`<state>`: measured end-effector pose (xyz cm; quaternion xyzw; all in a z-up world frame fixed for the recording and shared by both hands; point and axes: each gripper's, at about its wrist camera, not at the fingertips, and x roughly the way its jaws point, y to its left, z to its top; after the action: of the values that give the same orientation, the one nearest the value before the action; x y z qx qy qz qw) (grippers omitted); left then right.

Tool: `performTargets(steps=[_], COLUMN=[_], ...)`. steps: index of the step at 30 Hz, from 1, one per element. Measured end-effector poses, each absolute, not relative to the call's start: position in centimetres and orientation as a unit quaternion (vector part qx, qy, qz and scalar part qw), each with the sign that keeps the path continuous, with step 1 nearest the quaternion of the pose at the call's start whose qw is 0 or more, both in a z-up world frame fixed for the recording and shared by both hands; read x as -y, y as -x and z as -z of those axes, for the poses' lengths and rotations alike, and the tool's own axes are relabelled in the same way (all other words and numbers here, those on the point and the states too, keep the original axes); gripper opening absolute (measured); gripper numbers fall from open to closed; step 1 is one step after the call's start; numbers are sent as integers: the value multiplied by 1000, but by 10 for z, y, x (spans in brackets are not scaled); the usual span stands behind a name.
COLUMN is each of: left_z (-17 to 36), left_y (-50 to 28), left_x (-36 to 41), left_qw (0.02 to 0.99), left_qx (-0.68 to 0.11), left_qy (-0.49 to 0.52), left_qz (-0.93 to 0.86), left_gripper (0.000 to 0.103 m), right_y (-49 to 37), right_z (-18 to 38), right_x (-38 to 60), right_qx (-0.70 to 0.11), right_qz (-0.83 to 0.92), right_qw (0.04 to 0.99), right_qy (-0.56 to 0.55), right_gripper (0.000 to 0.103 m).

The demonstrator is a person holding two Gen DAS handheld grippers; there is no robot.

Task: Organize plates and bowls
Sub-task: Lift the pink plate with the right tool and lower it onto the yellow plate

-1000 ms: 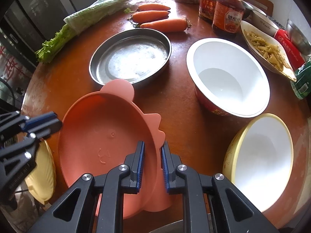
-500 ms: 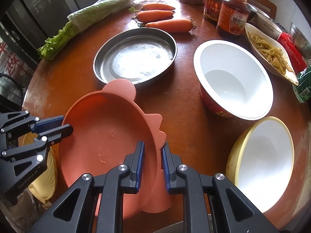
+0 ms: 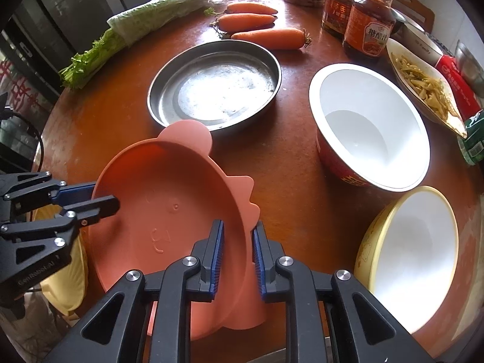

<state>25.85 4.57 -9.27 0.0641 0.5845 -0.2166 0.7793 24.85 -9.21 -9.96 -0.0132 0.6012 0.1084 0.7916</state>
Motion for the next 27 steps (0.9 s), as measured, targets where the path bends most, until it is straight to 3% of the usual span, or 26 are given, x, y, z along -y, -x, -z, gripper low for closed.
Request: performTargets(steps=[27], left_z=[73], left_y=[-251], left_x=[-56], left_qw=[799], left_qx=[-564], left_qy=[-33], left_qz=[207], left_gripper=[18], right_y=[-239], right_z=[81], right_x=[95], right_qx=[-587], right_qz=[-104], right_qw=[803], right_qy=[-14], right_gripper=[14])
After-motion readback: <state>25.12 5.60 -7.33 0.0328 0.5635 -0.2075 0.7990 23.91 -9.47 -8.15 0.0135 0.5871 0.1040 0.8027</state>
